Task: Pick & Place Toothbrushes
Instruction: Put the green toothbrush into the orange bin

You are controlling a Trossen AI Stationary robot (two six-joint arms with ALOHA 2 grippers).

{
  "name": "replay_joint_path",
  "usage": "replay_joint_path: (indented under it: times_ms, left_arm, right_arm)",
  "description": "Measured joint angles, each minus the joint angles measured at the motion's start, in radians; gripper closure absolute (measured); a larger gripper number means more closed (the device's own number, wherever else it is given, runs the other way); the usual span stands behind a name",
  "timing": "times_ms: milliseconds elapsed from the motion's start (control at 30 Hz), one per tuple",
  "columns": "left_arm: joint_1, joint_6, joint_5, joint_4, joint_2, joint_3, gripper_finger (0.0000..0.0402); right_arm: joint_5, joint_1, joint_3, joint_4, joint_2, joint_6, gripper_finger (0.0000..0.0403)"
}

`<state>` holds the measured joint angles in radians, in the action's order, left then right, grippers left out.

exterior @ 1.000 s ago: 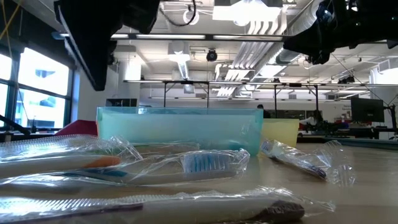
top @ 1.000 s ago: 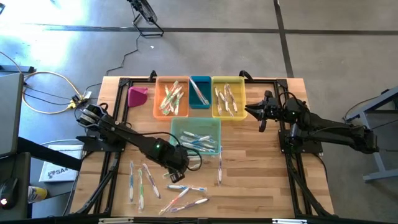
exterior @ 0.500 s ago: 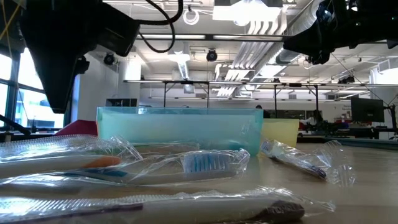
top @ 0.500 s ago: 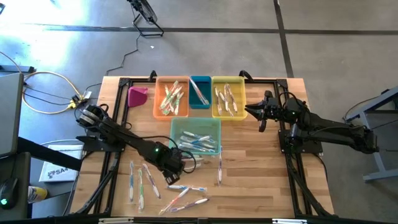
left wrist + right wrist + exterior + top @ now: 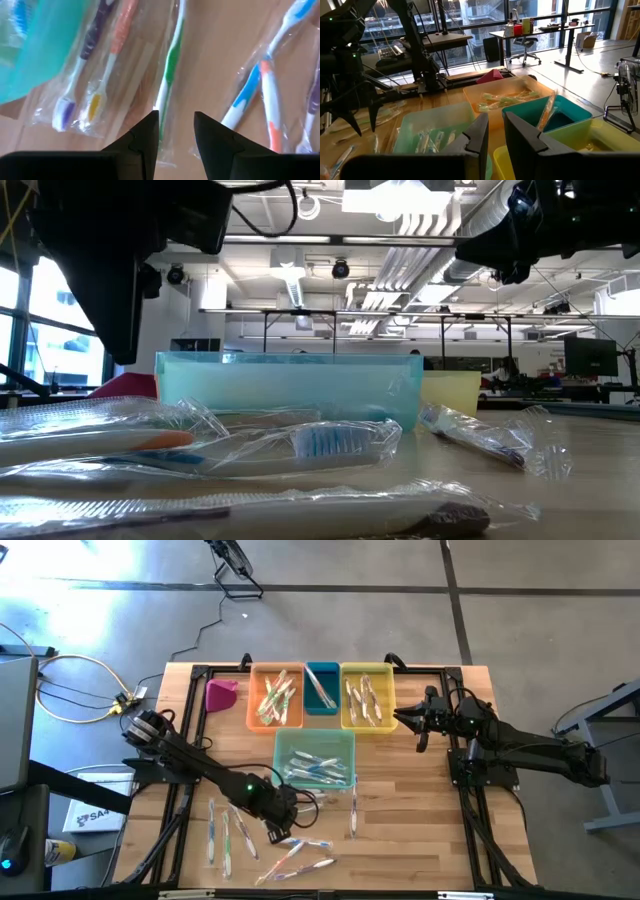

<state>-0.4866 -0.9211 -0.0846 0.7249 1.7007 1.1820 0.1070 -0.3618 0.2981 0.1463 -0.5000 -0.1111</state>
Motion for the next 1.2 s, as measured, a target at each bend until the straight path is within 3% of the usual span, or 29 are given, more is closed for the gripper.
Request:
replay_joint_path:
  times_ms: [267, 733, 1200]
  left_arm:
    - [0.002, 0.025, 0.003, -0.01, 0.104, -0.001, 0.0282]
    - [0.002, 0.053, -0.075, -0.035, 0.113, 0.0, 0.0282]
    - [0.002, 0.087, -0.063, -0.093, 0.162, 0.002, 0.0282]
  right_arm:
    - [0.0, 0.0, 0.0, 0.0, -0.003, -0.002, 0.0348]
    - [0.0, 0.0, 0.0, 0.0, -0.004, -0.002, 0.0348]
    - [0.0, 0.0, 0.0, -0.001, -0.004, -0.002, 0.0348]
